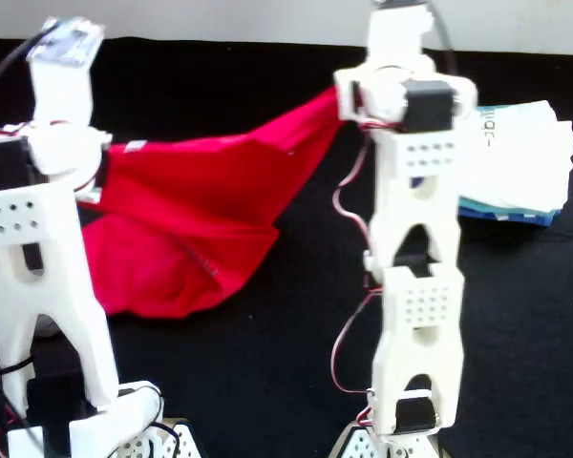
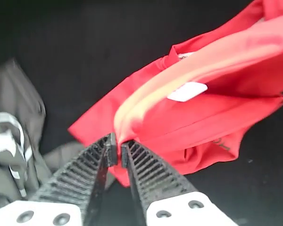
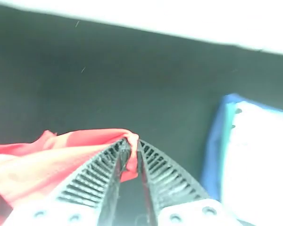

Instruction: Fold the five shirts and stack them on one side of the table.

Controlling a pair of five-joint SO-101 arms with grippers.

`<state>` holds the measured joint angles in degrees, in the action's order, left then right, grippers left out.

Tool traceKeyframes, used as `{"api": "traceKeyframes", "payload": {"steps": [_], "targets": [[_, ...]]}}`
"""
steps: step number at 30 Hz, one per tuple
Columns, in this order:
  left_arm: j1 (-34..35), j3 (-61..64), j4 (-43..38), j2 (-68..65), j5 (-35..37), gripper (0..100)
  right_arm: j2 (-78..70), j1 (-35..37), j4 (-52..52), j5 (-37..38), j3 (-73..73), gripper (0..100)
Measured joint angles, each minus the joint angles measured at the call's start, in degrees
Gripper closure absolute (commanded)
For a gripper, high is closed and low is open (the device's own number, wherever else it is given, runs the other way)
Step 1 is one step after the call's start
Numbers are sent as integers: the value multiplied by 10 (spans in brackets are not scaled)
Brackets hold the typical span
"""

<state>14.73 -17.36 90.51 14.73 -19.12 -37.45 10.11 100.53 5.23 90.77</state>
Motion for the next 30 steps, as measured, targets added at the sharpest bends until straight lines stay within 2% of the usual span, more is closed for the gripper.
{"api": "traceKeyframes", "payload": {"steps": [9,15,23,30], "targets": [[-60,-245,64,1,1,992,141,-84,-29,15,11,993],[-61,-346,82,1,1,992,223,-96,-40,15,11,993],[-61,-442,85,2,1,992,308,-96,-86,16,14,993],[-54,-424,103,3,1,992,349,-96,-87,16,14,993]]}}
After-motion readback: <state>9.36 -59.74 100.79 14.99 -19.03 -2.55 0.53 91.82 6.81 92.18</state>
